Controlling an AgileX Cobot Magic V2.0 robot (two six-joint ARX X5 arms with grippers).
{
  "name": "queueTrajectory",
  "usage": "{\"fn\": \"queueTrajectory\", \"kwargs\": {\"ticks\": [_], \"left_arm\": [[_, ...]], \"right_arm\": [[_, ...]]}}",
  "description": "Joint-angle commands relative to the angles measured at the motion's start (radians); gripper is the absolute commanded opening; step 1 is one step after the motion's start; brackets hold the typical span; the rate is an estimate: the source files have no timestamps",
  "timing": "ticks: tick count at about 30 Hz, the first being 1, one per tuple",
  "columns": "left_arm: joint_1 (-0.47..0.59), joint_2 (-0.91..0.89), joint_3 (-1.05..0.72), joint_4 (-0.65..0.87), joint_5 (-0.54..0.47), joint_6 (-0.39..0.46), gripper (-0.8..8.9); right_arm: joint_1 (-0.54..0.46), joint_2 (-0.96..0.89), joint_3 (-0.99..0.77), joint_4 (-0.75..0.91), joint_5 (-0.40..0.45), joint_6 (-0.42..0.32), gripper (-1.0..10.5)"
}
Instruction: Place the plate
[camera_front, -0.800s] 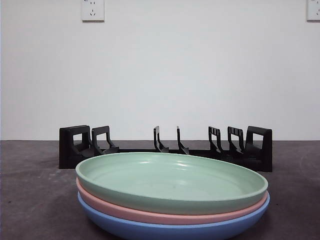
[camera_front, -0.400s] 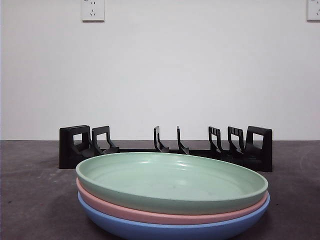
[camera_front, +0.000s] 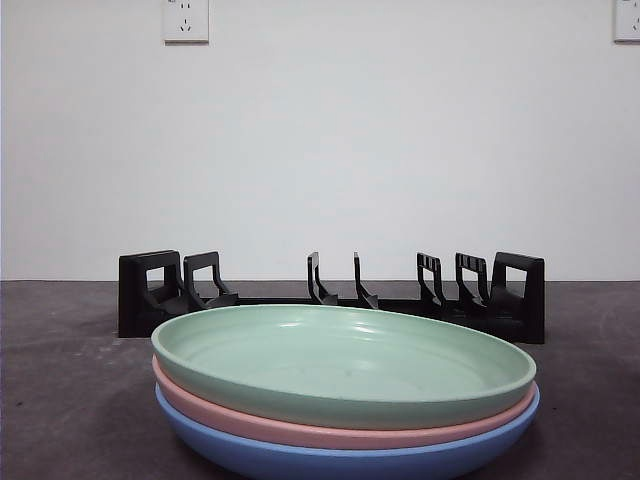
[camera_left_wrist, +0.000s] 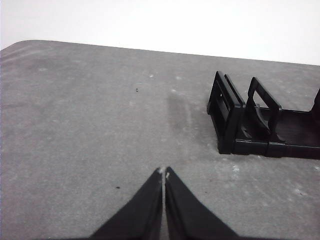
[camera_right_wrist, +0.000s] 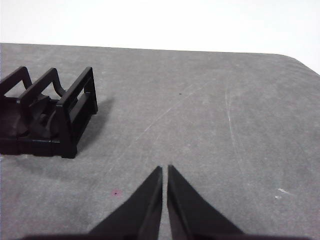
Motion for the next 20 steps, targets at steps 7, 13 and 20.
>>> {"fn": "queueTrajectory", "kwargs": {"ticks": [7,13,20], "left_arm": [[0.0,-0.001,-0.02,-0.006,-0.003,-0.001,0.06],[0.0,-0.001,-0.02,-0.006,-0.003,-0.001,0.06],[0.0,-0.001,-0.02,-0.006,-0.003,-0.001,0.06]], "right_arm": [[-0.003,0.001,-0.005,0.011,0.003,-0.004,0.2],[-0.006,0.001,-0.005,0.011,0.003,-0.005,0.2],[-0.008,0.001,-0.005,0.011,0.003,-0.005,0.2]]}}
